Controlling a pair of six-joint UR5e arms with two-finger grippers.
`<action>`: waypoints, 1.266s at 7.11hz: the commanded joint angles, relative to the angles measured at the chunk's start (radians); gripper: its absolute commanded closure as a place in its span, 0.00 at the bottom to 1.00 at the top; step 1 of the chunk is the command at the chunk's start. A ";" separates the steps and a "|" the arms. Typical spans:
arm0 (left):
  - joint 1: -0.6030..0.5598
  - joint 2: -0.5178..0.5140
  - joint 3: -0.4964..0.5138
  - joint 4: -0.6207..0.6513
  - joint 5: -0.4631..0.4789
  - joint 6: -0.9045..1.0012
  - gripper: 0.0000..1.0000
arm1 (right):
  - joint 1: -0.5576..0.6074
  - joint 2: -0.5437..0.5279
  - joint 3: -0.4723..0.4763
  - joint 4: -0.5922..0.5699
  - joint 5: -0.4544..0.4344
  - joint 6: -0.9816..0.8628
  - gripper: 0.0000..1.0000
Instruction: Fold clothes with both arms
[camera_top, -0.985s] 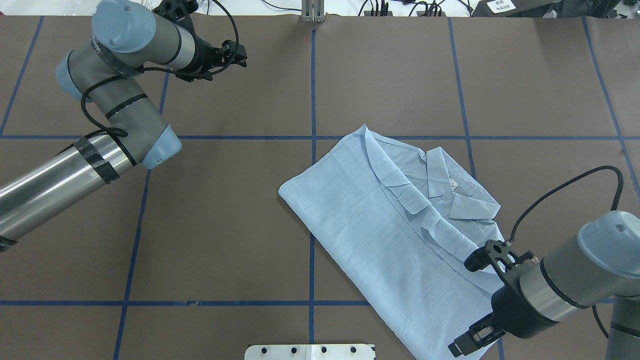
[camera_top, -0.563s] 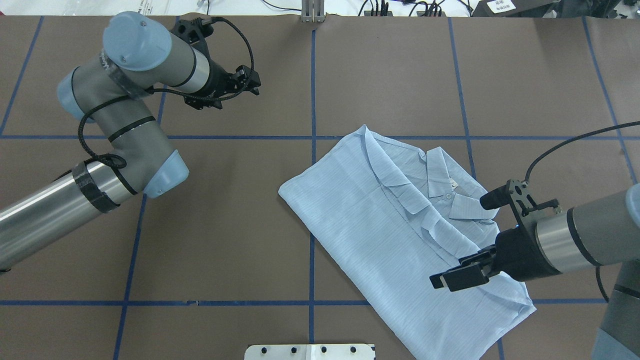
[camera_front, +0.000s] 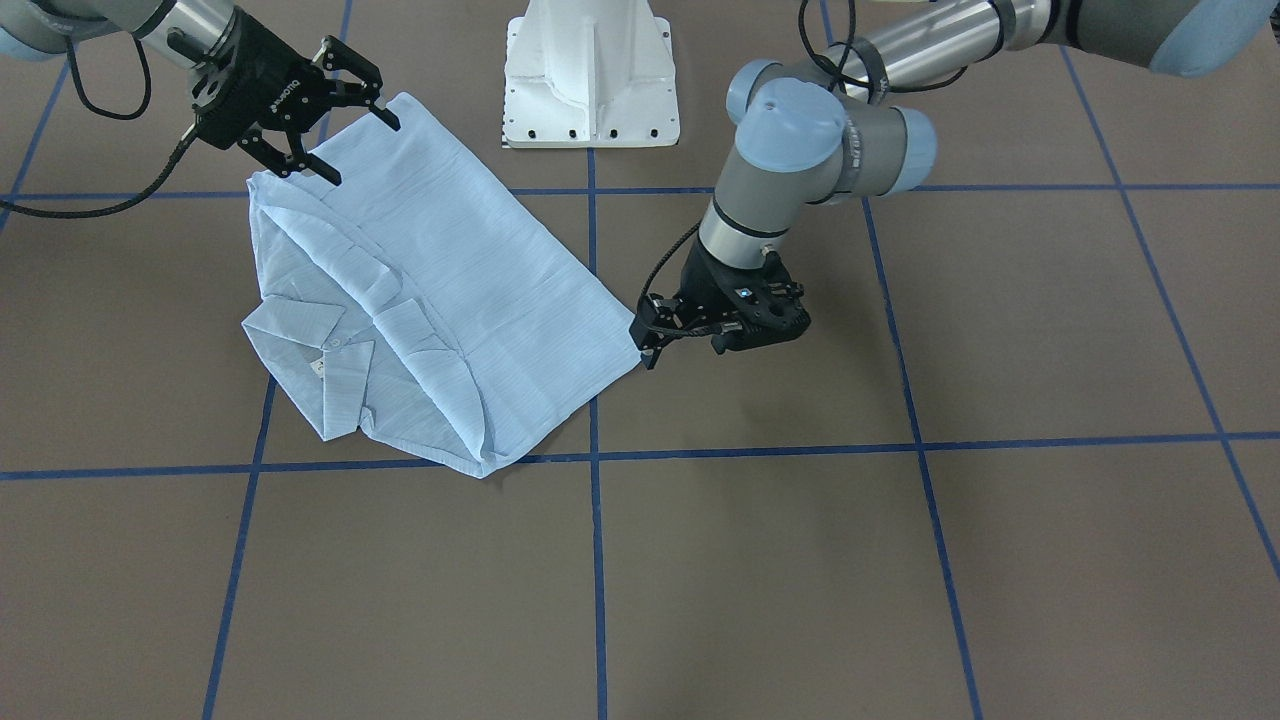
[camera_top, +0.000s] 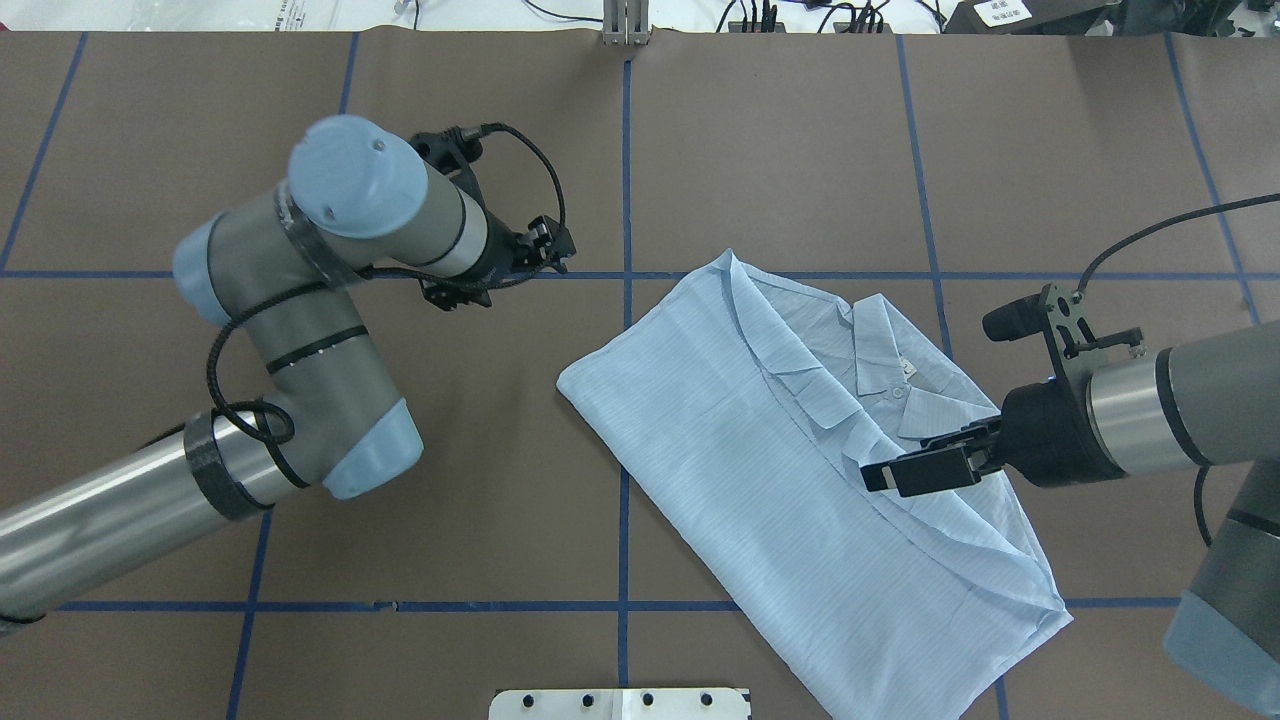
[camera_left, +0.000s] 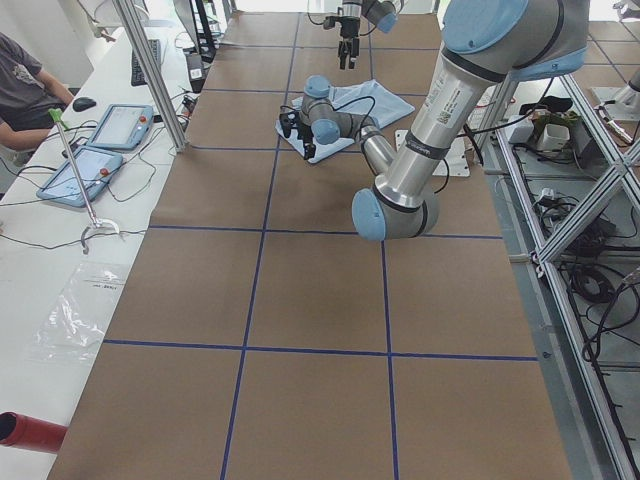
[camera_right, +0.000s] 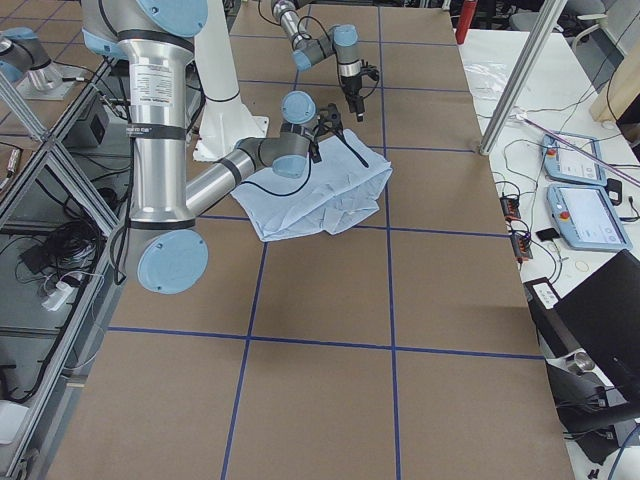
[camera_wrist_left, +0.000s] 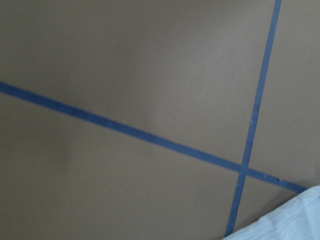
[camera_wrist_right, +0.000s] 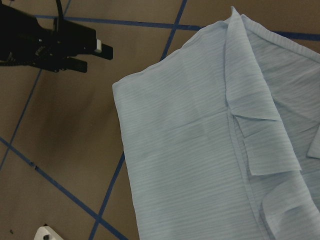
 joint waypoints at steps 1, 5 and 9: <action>0.037 -0.040 0.086 -0.004 0.035 -0.015 0.08 | 0.011 0.013 -0.016 -0.001 -0.002 0.000 0.00; 0.038 -0.046 0.091 -0.007 0.032 -0.012 0.36 | 0.021 0.011 -0.025 -0.004 0.000 0.000 0.00; 0.044 -0.048 0.092 -0.004 0.029 -0.013 0.57 | 0.025 0.011 -0.031 -0.009 0.000 0.001 0.00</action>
